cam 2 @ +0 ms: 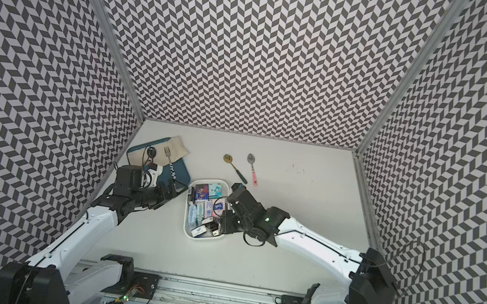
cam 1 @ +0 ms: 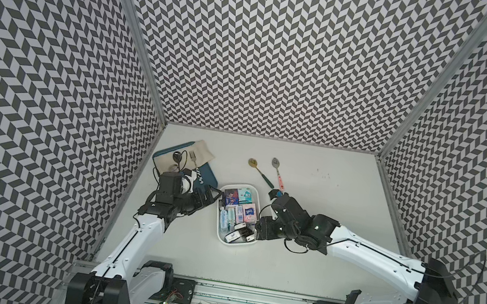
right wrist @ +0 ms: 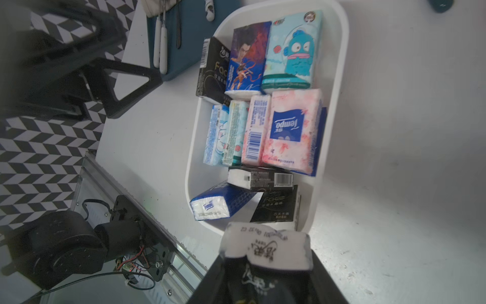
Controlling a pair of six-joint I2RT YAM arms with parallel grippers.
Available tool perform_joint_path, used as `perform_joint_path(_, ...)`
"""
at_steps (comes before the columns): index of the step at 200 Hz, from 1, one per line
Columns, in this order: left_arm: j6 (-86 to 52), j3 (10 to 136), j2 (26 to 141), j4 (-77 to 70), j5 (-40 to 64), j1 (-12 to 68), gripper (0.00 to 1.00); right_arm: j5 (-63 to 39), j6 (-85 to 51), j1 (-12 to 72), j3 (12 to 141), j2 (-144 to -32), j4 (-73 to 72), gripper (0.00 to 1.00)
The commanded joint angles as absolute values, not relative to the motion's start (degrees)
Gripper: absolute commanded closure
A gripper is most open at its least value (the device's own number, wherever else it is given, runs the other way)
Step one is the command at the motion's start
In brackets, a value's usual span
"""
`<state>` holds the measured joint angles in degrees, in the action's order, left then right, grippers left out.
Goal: Put the pocket tissues into the storage box
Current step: Place the pocket tissues in the storage box.
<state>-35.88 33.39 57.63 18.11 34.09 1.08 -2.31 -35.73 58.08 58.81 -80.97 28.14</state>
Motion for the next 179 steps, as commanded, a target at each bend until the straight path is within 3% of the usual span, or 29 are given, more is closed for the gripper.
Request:
perform_joint_path(1,-35.96,35.16,56.52,18.27,33.75,0.62,0.0,-1.39,-33.07,59.87,60.21,-82.13,21.59,0.57)
perform_joint_path(122,-35.36,35.64,55.51,20.04,32.87,0.0,0.0,-1.55,-29.18,62.58,67.46,-98.59,15.87,0.57)
perform_joint_path(179,-34.77,35.53,55.37,20.57,33.05,-0.7,0.0,-0.32,-29.34,62.59,67.62,-98.93,15.72,0.56)
